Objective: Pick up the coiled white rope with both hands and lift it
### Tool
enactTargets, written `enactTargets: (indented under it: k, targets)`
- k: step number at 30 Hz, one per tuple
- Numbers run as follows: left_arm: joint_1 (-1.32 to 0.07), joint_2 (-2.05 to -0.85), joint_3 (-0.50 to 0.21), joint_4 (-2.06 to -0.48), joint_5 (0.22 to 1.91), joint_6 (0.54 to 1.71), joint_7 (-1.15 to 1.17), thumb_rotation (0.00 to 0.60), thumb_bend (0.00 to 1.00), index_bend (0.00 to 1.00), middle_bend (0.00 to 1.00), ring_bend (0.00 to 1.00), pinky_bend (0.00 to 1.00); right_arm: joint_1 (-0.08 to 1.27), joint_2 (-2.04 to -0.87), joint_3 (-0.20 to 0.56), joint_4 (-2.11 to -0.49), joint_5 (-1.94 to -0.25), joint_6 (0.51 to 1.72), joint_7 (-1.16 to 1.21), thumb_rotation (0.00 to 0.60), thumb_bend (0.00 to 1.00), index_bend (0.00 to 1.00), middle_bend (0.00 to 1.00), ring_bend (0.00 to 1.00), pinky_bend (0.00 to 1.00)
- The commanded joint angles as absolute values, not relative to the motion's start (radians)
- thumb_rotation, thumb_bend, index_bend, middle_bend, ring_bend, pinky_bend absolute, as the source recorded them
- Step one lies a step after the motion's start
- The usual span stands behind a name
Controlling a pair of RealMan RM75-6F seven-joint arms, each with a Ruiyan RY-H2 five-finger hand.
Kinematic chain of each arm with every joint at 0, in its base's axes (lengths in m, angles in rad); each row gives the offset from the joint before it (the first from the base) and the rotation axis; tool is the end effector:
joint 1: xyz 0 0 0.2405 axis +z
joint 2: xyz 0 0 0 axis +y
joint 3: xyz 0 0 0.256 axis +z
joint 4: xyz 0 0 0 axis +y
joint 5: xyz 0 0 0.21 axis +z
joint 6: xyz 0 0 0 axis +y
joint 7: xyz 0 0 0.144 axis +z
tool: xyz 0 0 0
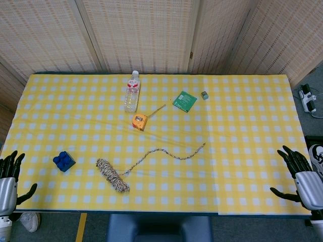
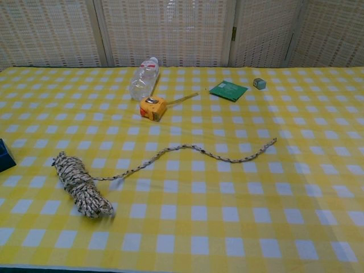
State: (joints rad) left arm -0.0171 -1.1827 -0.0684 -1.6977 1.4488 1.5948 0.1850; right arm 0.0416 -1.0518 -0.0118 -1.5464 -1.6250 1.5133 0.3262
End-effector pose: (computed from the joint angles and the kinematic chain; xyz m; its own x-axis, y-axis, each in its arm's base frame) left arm -0.3006 0.1619 0.1519 0.4308 -0.0766 0.8992 0.8998 0.1124 -0.4215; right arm -0.3232 -0.1545 0.1752 0.2204 -0.0739 0.9726 -0.9740 -0.0700 0.2154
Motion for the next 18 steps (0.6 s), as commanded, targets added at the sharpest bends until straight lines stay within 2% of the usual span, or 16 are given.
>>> enactTargets:
  k: [1,18]
  targets:
    - [-0.022,-1.187,-0.073,-1.695,1.447,1.593,0.192,0.6,0.29,0.09,0.0,0.0,0.0,0.042,-1.055,-0.005,-1.55,-1.616,1.517,0.32,0.6,0.15,0.0,0.0,0.0,0.0]
    - [-0.069,-1.19,-0.077,-1.728,1.474,1.537,0.237,0.6,0.29,0.12,0.0,0.01,0.0,0.048,-1.069,0.004,-1.544,-1.613,1.523,0.312,0.6,0.15,0.0,0.0,0.0,0.0]
